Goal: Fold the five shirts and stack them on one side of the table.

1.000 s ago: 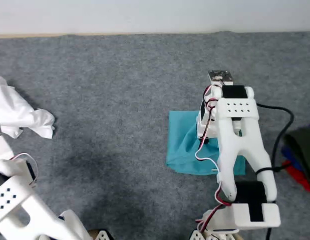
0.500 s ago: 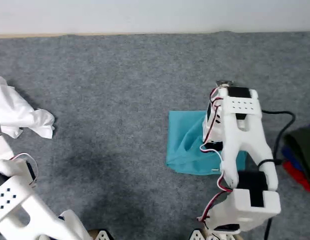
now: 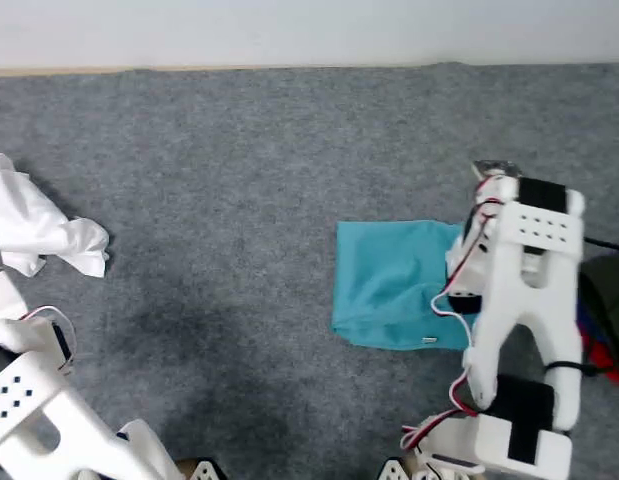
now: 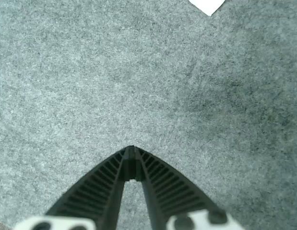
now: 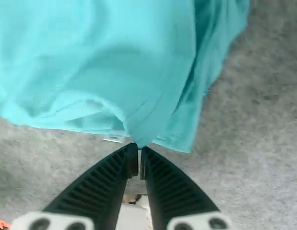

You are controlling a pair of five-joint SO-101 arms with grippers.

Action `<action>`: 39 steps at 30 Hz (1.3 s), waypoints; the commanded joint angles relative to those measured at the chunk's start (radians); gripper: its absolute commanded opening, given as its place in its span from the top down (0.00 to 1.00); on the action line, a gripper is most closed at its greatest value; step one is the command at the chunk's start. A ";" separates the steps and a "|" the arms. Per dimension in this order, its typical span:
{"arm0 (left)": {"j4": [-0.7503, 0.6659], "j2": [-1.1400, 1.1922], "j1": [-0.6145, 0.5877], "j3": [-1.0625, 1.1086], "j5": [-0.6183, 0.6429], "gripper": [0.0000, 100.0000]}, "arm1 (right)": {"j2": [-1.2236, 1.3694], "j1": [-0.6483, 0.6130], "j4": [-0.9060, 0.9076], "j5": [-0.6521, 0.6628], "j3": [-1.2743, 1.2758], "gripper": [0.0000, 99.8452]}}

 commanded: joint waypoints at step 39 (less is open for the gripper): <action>-0.015 -0.018 0.006 -0.005 -0.011 1.00 | -0.493 -0.371 -0.225 -0.203 0.396 0.99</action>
